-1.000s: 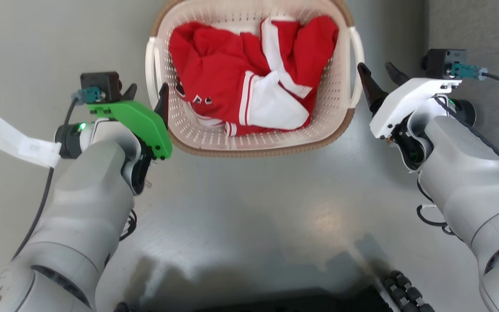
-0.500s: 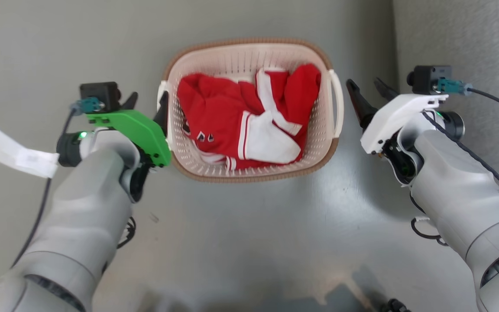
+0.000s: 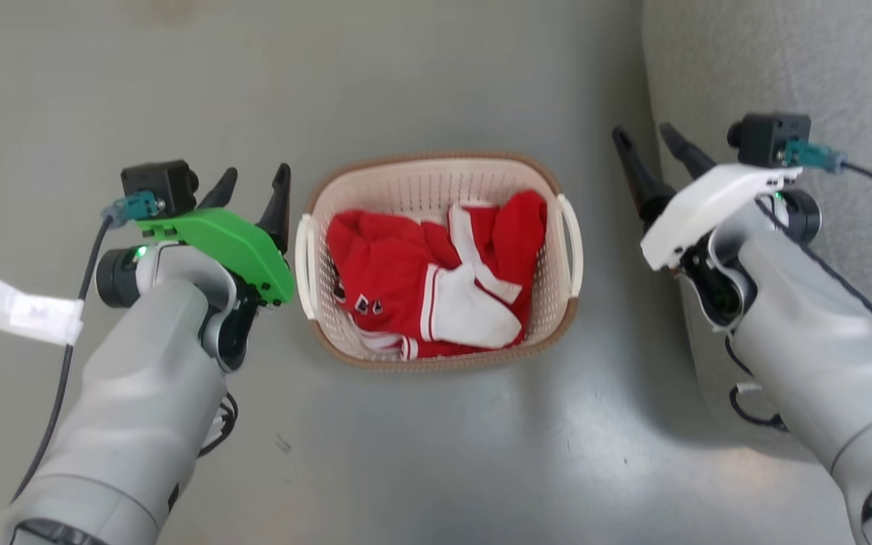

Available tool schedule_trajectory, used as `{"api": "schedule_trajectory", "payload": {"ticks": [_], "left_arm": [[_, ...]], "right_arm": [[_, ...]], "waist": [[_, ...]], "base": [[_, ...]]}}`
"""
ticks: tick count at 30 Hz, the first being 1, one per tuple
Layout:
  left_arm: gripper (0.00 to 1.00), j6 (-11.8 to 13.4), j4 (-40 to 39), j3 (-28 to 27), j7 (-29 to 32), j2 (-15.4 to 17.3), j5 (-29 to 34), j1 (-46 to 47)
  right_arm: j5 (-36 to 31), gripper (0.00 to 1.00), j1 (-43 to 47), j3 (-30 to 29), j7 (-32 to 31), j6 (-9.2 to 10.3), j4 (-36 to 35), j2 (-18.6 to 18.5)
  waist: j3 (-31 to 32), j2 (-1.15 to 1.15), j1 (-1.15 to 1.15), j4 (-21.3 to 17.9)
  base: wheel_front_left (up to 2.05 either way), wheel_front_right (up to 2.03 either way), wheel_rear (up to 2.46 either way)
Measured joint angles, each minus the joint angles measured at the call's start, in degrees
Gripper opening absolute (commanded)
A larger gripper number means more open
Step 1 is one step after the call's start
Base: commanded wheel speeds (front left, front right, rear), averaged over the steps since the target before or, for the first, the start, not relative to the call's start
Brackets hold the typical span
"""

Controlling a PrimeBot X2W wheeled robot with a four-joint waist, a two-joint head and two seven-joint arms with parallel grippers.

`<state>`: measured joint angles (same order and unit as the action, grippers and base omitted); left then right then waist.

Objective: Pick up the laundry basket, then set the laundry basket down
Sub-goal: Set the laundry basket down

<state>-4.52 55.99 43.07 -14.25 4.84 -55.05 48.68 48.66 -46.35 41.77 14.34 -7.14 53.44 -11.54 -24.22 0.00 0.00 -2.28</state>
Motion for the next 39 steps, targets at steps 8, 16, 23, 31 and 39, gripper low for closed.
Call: {"api": "schedule_trajectory", "payload": {"ticks": [8, 16, 23, 31, 39], "left_arm": [[1.0, 0.7, -5.3, -4.6, 0.0, 1.4, 3.5, -4.6], [1.0, 2.1, -11.0, -9.9, 0.0, 2.0, 7.2, -12.8], [1.0, 3.3, -16.6, -13.9, 0.0, 2.0, 11.2, -20.0], [1.0, 6.1, -24.4, -19.7, 0.0, 1.9, 15.9, -26.8], [1.0, 6.6, -30.3, -22.5, 0.0, 1.3, 20.9, -32.7]], "right_arm": [[-2.7, 1.0, 5.3, -3.5, 0.1, 0.04, -4.6, -0.5], [-6.4, 1.0, 12.2, -6.8, 0.1, 0.71, -10.3, -0.6], [-9.5, 1.0, 18.9, -9.7, 0.1, 1.63, -15.2, -0.5], [-11.6, 1.0, 24.6, -15.3, 0.1, 3.8, -22.8, 0.0], [-16.8, 1.0, 30.3, -19.3, 0.1, 4.82, -30.0, -0.5]], "waist": [[5.1, 0.0, 0.0, 0.6], [11.0, 0.0, 0.0, 1.2], [16.2, 0.0, 0.0, 1.1], [21.0, 0.0, 0.0, 0.8], [22.9, 0.0, 0.0, 0.6]], "base": [[0.0, 0.0, 0.0], [0.0, 0.0, 0.0], [0.0, 0.0, 0.0], [0.0, 0.0, 0.0], [0.0, 0.0, 0.0]]}}
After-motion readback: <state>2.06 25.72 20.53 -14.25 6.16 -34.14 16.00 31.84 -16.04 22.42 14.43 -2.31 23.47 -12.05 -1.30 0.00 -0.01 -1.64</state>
